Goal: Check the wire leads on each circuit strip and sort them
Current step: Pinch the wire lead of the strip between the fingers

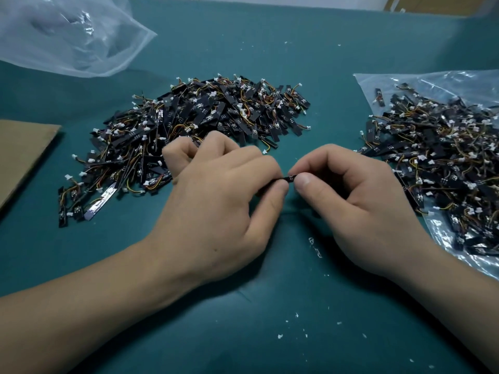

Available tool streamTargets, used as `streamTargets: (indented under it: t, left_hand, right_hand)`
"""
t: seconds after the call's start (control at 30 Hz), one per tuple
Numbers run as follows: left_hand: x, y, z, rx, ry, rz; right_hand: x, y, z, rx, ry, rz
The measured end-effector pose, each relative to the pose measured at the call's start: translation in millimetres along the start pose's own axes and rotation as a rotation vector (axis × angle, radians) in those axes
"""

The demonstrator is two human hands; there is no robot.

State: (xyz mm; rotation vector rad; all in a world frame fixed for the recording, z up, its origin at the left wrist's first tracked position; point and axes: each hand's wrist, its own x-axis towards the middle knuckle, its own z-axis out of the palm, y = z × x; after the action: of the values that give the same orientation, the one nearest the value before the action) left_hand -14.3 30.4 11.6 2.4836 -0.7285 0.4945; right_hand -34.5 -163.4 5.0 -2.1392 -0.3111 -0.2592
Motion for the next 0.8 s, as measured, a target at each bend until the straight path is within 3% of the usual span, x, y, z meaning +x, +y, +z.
streamTargets:
  t: [0.1, 0.23, 0.4, 0.6, 0.8]
  left_hand:
    - [0.3, -1.8, -0.3, -0.061, -0.002, 0.042]
    - [3.1, -4.8, 1.0, -0.335, -0.050, 0.096]
    - [5.2, -5.4, -0.1, -0.433, -0.039, 0.067]
    - [7.6, -8.2, -0.9, -0.582, -0.187, -0.020]
    - [8.0, -8.9, -1.6, -0.610, -0.232, -0.034]
  right_hand:
    - [-1.1, 0.9, -0.1, -0.007, -0.044, -0.017]
    - [-1.0, 1.6, -4.6, 0.069, -0.074, -0.019]
    - [-0.4, -1.5, -4.1, 0.158, -0.113, 0.006]
    - [-1.4, -2.9, -5.5, 0.165, -0.096, -0.027]
    - [-0.1, -2.2, -5.9, 0.171, -0.125, -0.001]
